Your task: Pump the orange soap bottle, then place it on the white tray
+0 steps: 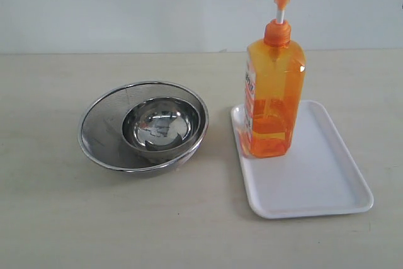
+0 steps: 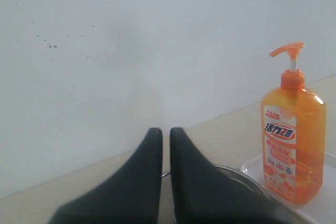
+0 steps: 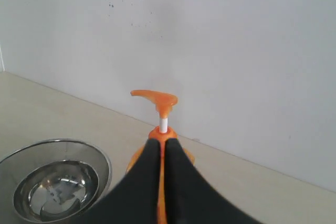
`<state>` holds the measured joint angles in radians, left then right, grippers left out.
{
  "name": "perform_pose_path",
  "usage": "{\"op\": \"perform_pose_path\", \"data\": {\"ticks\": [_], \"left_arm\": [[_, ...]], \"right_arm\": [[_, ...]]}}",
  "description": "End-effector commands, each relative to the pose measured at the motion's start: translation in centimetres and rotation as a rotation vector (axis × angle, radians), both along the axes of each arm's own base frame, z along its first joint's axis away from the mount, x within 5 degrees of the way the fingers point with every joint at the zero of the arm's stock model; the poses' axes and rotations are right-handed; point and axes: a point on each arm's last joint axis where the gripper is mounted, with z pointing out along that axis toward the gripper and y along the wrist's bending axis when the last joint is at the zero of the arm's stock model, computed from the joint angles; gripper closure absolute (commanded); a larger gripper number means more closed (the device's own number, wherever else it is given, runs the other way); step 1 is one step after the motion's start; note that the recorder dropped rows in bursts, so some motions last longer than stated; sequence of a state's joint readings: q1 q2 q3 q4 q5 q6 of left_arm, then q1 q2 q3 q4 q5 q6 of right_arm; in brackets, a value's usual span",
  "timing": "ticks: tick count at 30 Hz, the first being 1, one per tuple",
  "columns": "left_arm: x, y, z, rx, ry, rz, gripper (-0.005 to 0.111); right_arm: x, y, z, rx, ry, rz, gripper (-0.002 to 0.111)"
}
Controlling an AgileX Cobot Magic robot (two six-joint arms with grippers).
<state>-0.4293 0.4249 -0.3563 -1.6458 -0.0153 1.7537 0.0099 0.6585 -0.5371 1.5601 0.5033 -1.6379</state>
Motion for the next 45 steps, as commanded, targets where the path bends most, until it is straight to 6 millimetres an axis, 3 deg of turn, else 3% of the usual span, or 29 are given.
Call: {"op": "perform_pose_path", "data": {"ticks": [1,9,13,22,35,45], "left_arm": [[-0.1,0.1,0.0,-0.022,0.007,0.007,0.102],[-0.1,0.1,0.0,-0.022,0.007,0.007,0.102],[-0.1,0.1,0.0,-0.022,0.007,0.007,0.102],[-0.1,0.1,0.0,-0.022,0.007,0.007,0.102],[-0.1,0.1,0.0,-0.022,0.007,0.007,0.102],[-0.1,0.1,0.0,-0.022,0.007,0.007,0.102]], "right_arm": [[-2.1,-0.3,1.2,0.007,-0.099,-0.033,0.109],[-6.2,-0.3,2.8,0.021,-0.269,-0.027,0.109],[-7.2,-0.7,1.4,0.049,-0.275,-0.071,0.109],[-6.8,-1.4,-3.5,0.094,-0.16,-0.157,0.109],[-6.8,-1.2,-4.1,0.079,-0.118,-0.133,0.109],[-6.4,-2.9,-6.6,0.112,0.184,-0.344,0.109]]}}
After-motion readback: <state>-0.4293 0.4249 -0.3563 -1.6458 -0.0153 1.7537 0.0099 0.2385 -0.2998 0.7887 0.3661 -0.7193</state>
